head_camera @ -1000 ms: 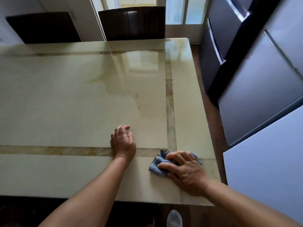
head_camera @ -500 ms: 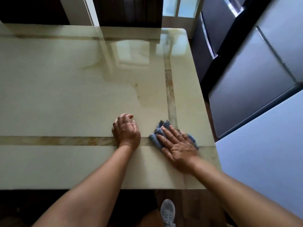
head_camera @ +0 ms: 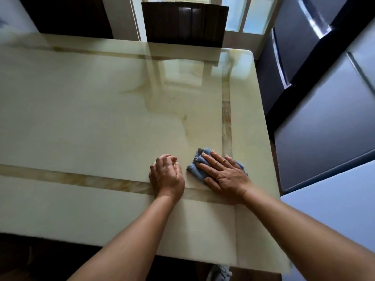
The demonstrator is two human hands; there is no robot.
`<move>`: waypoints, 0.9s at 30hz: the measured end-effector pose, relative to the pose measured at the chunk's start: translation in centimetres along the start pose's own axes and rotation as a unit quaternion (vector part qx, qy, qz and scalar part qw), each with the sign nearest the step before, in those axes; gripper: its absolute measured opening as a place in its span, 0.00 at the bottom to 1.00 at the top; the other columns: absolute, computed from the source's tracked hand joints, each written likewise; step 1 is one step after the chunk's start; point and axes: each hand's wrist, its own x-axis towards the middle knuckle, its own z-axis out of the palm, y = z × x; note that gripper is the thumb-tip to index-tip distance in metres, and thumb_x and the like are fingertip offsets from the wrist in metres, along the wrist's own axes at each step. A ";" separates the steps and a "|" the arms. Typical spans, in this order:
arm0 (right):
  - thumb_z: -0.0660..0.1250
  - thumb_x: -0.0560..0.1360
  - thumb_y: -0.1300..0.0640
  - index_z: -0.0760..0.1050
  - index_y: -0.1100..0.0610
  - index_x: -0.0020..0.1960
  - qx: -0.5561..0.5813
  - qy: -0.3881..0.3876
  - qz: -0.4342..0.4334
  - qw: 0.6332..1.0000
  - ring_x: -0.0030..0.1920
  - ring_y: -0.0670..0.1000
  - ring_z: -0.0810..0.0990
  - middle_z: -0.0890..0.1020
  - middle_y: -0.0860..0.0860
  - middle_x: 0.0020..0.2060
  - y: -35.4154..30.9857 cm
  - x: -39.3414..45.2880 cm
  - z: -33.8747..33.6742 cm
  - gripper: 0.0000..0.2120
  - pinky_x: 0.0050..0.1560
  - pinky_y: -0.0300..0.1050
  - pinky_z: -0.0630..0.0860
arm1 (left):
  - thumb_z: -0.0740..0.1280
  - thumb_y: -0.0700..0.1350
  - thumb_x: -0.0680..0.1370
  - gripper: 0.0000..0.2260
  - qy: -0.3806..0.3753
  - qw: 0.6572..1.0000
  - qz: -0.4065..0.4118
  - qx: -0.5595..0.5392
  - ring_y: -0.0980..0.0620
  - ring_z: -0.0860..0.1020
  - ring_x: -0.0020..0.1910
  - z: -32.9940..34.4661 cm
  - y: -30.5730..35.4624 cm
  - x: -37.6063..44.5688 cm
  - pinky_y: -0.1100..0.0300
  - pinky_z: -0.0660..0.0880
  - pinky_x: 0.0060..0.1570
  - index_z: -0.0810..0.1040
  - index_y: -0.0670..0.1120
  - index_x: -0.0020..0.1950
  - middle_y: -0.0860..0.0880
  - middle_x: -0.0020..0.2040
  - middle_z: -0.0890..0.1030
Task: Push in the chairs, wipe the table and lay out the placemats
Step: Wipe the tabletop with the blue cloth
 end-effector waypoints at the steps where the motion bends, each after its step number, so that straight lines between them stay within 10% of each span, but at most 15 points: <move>1: 0.23 0.65 0.28 0.39 0.39 0.74 -0.001 0.002 0.015 1.000 0.74 0.43 0.35 0.38 0.37 0.72 1.0 1.2 -0.4 0.40 0.74 0.45 0.38 | 0.57 0.48 0.78 0.11 0.000 1.000 -0.008 0.005 0.45 0.67 0.63 0.0 0.1 0.2 0.55 0.60 0.63 0.76 0.48 0.56 0.48 0.63 0.73; 7: 0.43 0.80 0.40 0.43 0.43 0.77 0.030 0.008 0.142 0.989 0.77 0.48 0.39 0.41 0.45 0.77 8.8 9.5 -3.9 0.27 0.75 0.48 0.41 | 0.50 0.50 0.73 0.18 0.049 0.998 -0.007 0.035 0.43 0.71 0.57 -1.0 0.4 4.3 0.53 0.63 0.56 0.77 0.48 0.52 0.46 0.55 0.78; 13: 0.43 0.81 0.44 0.43 0.46 0.78 0.084 0.048 0.290 0.952 0.77 0.52 0.39 0.40 0.48 0.77 10.3 15.1 -4.8 0.26 0.75 0.53 0.40 | 0.45 0.54 0.71 0.25 0.089 0.996 0.004 0.018 0.40 0.73 0.53 -1.4 0.1 9.4 0.51 0.67 0.55 0.77 0.44 0.50 0.43 0.51 0.79; 18: 0.34 0.77 0.42 0.39 0.47 0.77 0.090 0.011 0.092 0.992 0.74 0.49 0.31 0.36 0.47 0.75 0.7 14.1 -2.9 0.29 0.74 0.50 0.36 | 0.46 0.54 0.71 0.26 0.105 0.994 0.011 -0.029 0.38 0.73 0.53 -0.8 1.9 13.5 0.54 0.63 0.55 0.77 0.41 0.51 0.40 0.51 0.79; 22: 0.42 0.80 0.41 0.63 0.44 0.72 0.049 0.018 -0.120 0.991 0.73 0.49 0.59 0.65 0.45 0.72 -2.8 13.7 -2.0 0.24 0.71 0.49 0.55 | 0.48 0.52 0.73 0.23 0.151 0.987 0.020 -0.041 0.38 0.74 0.50 -0.8 2.2 16.8 0.55 0.62 0.53 0.78 0.41 0.51 0.39 0.50 0.79; 27: 0.38 0.77 0.37 0.47 0.41 0.77 0.026 0.016 -0.082 0.996 0.76 0.45 0.41 0.44 0.42 0.77 4.9 23.1 -5.9 0.28 0.74 0.45 0.41 | 0.49 0.51 0.73 0.23 0.201 0.980 -0.005 -0.012 0.36 0.74 0.50 -1.9 -0.4 19.4 0.54 0.63 0.53 0.77 0.39 0.51 0.38 0.50 0.79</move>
